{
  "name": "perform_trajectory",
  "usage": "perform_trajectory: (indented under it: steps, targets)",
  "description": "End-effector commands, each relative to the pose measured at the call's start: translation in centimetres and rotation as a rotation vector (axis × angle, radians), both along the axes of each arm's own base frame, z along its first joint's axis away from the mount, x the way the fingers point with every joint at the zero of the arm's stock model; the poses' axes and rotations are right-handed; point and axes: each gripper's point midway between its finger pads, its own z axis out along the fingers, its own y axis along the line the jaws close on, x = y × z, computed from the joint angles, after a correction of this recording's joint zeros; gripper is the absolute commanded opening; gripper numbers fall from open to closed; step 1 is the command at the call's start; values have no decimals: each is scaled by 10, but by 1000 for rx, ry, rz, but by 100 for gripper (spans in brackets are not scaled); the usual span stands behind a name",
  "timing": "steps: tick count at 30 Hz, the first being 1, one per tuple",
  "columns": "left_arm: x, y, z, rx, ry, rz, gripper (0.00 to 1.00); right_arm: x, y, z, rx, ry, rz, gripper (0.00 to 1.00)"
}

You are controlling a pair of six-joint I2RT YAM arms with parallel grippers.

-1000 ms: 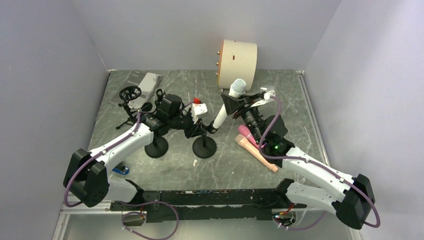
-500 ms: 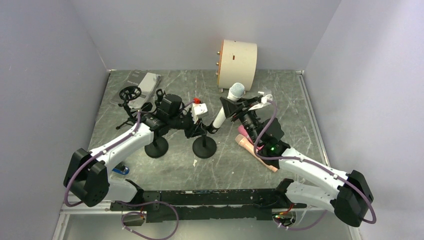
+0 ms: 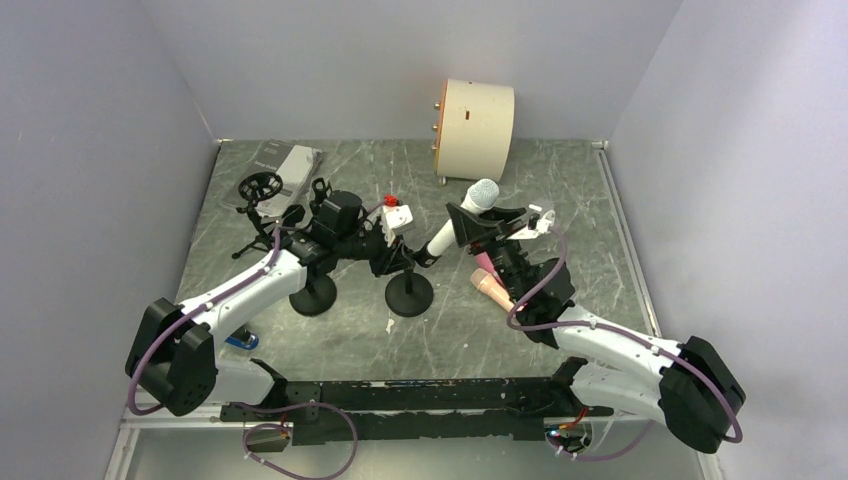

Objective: Attach the microphones to the stand

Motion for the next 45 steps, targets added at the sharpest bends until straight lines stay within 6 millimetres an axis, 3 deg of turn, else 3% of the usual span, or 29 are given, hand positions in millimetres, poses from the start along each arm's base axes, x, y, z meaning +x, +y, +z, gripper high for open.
perform_trajectory:
  steps: [1, 5, 9, 12, 18, 24, 28, 35, 39, 45]
  targets:
    - [2, -4, 7, -35, 39, 41, 3, 5, 17, -47, -8, 203, 62, 0]
    - [4, -2, 8, -38, 50, 74, 3, 24, 14, -69, 83, 478, -29, 0]
    - [5, -3, 11, -53, 63, 92, 2, 29, 4, -90, 143, 611, -132, 0]
    - [3, -2, 11, -39, 73, 84, 3, 27, 11, -88, 111, 567, -116, 0]
    - [-2, 0, 10, -14, 101, 70, 2, -7, 32, -67, -58, 190, 85, 0]
    - [-5, -3, 9, -35, 111, 65, 2, -25, 57, -78, -217, 94, 227, 0]
    - [-6, -8, 13, -66, 124, 56, 2, -25, 62, -90, -192, 120, 248, 0]
    - [-7, -13, 16, -78, 153, 42, 3, -3, 48, -115, -96, 251, 110, 0]
    - [-6, -13, 15, -61, 162, 39, 2, 12, 45, -135, -108, 414, -34, 0]
    - [-9, -17, 18, -81, 150, 15, 3, 18, 52, -161, -122, 597, -141, 0]
